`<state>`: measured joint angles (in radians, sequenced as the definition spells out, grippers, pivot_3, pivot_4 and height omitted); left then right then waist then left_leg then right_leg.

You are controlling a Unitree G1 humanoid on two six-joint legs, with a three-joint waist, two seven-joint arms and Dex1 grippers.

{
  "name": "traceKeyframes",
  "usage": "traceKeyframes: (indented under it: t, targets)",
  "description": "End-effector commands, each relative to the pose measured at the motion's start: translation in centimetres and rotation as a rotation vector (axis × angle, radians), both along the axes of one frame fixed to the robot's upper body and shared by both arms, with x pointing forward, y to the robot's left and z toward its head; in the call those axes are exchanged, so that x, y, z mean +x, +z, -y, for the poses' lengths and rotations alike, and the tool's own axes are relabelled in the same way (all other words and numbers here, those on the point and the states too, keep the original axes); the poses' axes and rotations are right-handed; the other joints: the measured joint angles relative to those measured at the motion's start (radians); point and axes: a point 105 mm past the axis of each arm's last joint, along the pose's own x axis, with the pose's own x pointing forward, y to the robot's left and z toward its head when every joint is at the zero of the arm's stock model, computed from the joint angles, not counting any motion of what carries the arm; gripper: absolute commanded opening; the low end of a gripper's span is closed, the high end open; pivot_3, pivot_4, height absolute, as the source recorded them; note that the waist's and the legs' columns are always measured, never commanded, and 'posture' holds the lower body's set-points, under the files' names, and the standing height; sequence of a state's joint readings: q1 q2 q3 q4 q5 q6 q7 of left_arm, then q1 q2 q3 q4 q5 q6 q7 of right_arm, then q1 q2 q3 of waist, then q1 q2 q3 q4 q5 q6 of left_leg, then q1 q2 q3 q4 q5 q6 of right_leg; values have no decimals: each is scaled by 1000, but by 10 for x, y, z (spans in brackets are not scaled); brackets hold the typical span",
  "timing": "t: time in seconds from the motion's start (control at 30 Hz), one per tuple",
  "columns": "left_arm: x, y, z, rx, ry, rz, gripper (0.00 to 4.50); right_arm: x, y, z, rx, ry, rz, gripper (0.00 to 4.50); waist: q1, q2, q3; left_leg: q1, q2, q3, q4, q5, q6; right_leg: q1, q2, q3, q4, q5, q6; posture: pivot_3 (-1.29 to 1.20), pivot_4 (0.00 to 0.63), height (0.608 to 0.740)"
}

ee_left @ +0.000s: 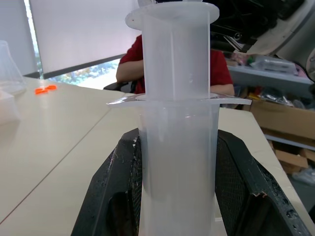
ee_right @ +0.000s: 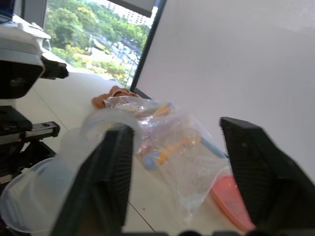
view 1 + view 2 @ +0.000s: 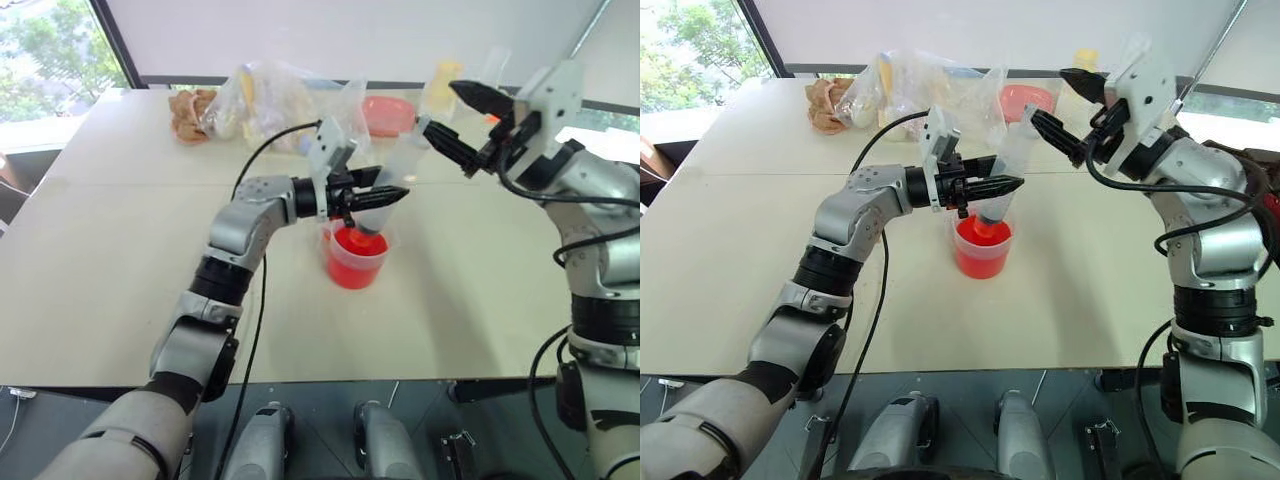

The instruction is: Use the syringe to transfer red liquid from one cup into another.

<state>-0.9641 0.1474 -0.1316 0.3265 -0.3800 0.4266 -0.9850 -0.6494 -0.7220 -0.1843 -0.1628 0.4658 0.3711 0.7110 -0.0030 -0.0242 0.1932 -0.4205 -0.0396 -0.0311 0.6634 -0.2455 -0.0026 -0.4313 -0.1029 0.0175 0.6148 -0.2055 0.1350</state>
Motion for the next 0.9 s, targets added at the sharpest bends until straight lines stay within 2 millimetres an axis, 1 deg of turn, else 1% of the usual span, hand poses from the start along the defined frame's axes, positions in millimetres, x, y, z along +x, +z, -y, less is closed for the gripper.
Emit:
traceKeyframes:
  t: [0.03, 0.07, 0.17, 0.23, 0.3, 0.33, 0.4, 0.43, 0.47, 0.53, 0.6, 0.67, 0.73, 0.83, 0.9]
  targets:
    - [0, 20, -6, -35, 3, 56, 1410, -27, 6, 21, 92, 34, -62, 2891, 3, 0, 0, 0, 0, 0, 0, 0, 1, 0, 0, 0, 0, 0, 0, 0, 150, 737]
    - [1, 21, -7, -39, 10, 58, 1410, -34, 0, 25, 109, 48, -116, 2891, 7, 0, 0, 0, 0, 0, 0, 0, 1, 0, 0, 0, -1, 0, 0, 0, 150, 737]
    - [5, 29, -10, -61, 28, 62, 1410, -48, -11, 33, 108, 47, -202, 2891, 13, 1, 0, 1, 1, 0, 0, -1, 1, 1, 0, 1, -1, 0, 0, 0, 150, 737]
    - [7, 44, -12, -114, 40, 60, 1410, -53, -13, 37, 105, 32, -223, 2891, 12, 1, 0, 1, 1, 0, 0, -1, 2, 1, 0, 1, -1, 0, 0, 0, 150, 737]
    - [7, 63, -15, -187, 35, 41, 1410, -52, -17, 39, 100, 8, -232, 2891, 12, 1, 0, 1, 1, 0, 0, -1, 2, 1, 0, 1, -1, 0, 0, 0, 150, 737]
    - [7, 69, -16, -208, 31, 34, 1410, -51, -18, 39, 97, 1, -235, 2891, 12, 1, 0, 1, 1, 0, 1, -1, 2, 1, 0, 1, -1, 0, 0, 0, 150, 737]
    - [4, 85, -17, -230, 22, 58, 1410, -50, -22, 37, 89, 1, -247, 2891, 13, 1, 0, 1, 1, 0, 1, -1, 2, 1, 0, 1, -1, 0, 0, 0, 150, 737]
    - [3, 89, -18, -235, 20, 67, 1410, -49, -23, 37, 88, 2, -248, 2891, 13, 1, 0, 1, 1, 0, 1, -1, 2, 1, 0, 1, -1, 0, 0, 0, 150, 737]
    - [2, 99, -19, -247, 13, 80, 1410, -48, -23, 38, 93, -1, -246, 2891, 13, 1, 0, 1, 1, 0, 1, -1, 2, 1, 0, 1, -1, 0, 0, 0, 150, 737]
    - [5, 117, -23, -282, 30, 93, 1410, -43, -23, 41, 100, -13, -242, 2891, 14, 1, 0, 1, 0, 0, 1, -1, 2, 1, 0, 1, -1, 0, 0, 0, 150, 737]
    - [9, 128, -24, -285, 59, 133, 1410, -37, -21, 44, 115, -26, -225, 2891, 15, 1, 0, 1, 0, 0, 2, -1, 2, 1, 0, 1, -1, 0, 0, 0, 150, 737]
    - [17, 130, -24, -278, 89, 149, 1410, -32, -18, 43, 118, -24, -201, 2891, 13, 1, 0, 1, -1, 2, 2, -1, 2, 1, 0, 1, -1, 0, 0, 0, 150, 737]
    - [27, 126, -24, -255, 125, 163, 1410, -26, -12, 40, 118, -23, -168, 2891, 13, 1, 0, 1, -2, 2, 2, -1, 2, 1, 0, 1, -1, 0, 0, 0, 150, 737]
    - [38, 114, -22, -221, 154, 167, 1410, -14, -5, 37, 106, -42, -111, 2891, 12, 1, 0, 2, -1, 3, 2, -1, 2, 1, 1, 1, -1, 0, 0, 0, 150, 737]
    - [46, 101, -19, -183, 178, 170, 1410, -5, -1, 32, 72, -56, -79, 2891, 12, 1, 0, 2, -2, 3, 2, -1, 2, 1, 1, 1, -1, 0, 0, 0, 150, 737]
